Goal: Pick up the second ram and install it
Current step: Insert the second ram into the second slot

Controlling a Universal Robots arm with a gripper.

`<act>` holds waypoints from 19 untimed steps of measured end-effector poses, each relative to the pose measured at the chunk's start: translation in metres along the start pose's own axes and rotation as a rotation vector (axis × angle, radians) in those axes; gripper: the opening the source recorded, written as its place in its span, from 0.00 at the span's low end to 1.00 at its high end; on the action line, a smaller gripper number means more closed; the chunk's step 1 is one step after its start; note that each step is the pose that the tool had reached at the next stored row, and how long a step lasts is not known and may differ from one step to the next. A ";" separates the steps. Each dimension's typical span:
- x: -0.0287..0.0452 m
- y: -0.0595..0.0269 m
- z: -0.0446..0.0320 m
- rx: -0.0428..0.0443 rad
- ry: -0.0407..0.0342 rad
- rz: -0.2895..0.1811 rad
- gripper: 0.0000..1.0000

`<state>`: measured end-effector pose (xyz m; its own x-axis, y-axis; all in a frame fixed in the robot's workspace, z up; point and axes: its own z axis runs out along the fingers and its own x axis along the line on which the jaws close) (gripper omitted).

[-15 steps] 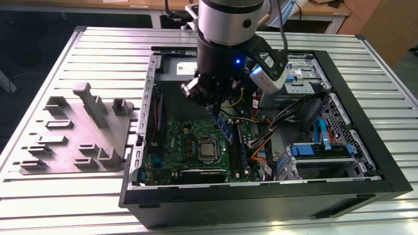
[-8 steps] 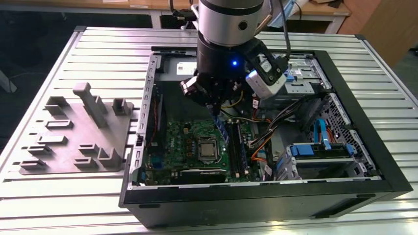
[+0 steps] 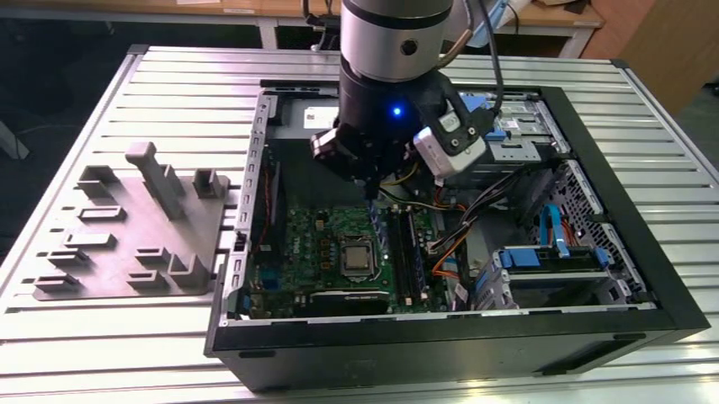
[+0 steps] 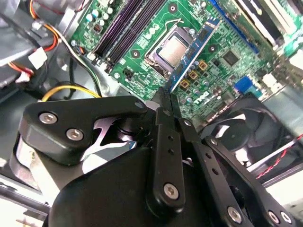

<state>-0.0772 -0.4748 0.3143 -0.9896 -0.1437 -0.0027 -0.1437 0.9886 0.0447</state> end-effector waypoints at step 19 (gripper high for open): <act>0.0001 -0.0003 0.0063 0.0013 -0.0252 0.112 0.11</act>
<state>-0.0772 -0.4748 0.3080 -0.9993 -0.0309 -0.0229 -0.0319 0.9985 0.0448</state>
